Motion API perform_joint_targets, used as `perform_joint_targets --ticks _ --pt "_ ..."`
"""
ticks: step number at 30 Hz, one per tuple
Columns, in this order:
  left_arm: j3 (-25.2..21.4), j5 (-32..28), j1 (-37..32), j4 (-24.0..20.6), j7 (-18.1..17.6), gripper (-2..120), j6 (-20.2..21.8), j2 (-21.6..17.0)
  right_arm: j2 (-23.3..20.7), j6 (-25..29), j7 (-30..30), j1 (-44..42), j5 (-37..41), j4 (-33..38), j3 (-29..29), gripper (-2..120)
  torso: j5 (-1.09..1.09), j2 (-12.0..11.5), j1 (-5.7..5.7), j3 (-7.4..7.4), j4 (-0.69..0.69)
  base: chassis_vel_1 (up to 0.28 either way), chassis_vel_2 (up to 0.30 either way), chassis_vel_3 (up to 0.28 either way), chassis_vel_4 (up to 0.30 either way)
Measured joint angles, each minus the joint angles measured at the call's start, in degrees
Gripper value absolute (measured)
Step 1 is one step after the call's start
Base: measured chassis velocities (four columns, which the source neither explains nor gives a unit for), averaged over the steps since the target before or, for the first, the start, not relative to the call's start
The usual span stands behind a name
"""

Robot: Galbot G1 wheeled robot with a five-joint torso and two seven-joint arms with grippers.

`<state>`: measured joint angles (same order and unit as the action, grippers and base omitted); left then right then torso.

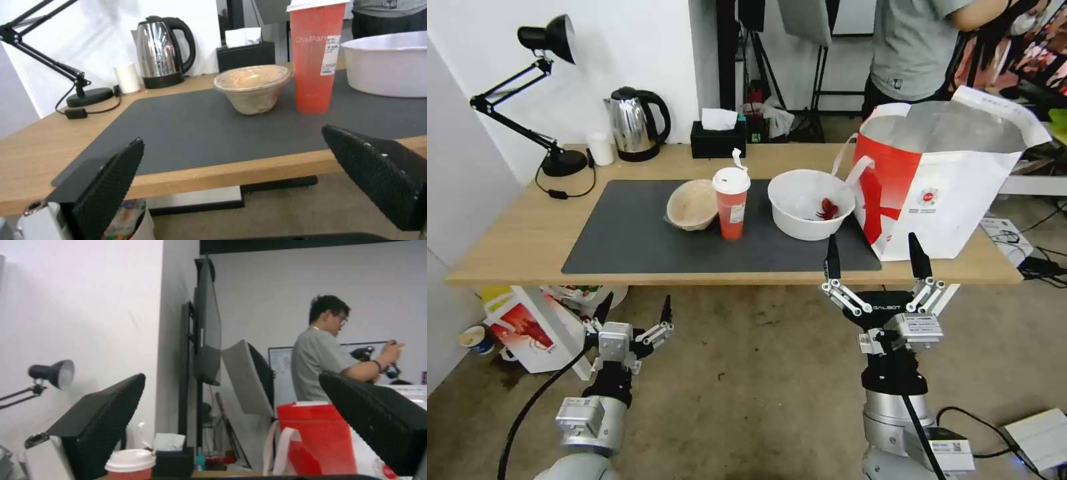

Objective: Pick up the trash from the table and place it into the takeout bag.

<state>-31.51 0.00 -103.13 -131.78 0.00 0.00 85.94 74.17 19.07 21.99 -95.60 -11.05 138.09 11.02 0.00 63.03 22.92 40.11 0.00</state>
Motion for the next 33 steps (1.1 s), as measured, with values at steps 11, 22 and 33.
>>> perform_joint_targets --ticks 11,22,33 --pt "0.0 0.0 0.0 0.0 0.0 100 0.0 0.0 -8.5 -7.5 -3.4 3.3 6.6 4.4 4.3 100 0.00 0.0 0.00 0.00 0.00 0.000 0.000 0.000 0.000" --pt "0.0 0.0 0.0 0.0 0.0 100 0.0 0.0 -25.9 -24.9 -2.3 15.2 22.3 5.4 16.3 100 0.00 0.0 0.00 0.00 0.01 0.000 0.000 0.000 0.000" --pt "0.0 0.0 0.0 0.0 0.0 100 0.0 0.0 -33.7 -26.7 -2.0 25.1 34.5 4.6 18.9 100 0.00 0.0 0.00 0.00 0.00 0.000 0.000 0.000 0.000"
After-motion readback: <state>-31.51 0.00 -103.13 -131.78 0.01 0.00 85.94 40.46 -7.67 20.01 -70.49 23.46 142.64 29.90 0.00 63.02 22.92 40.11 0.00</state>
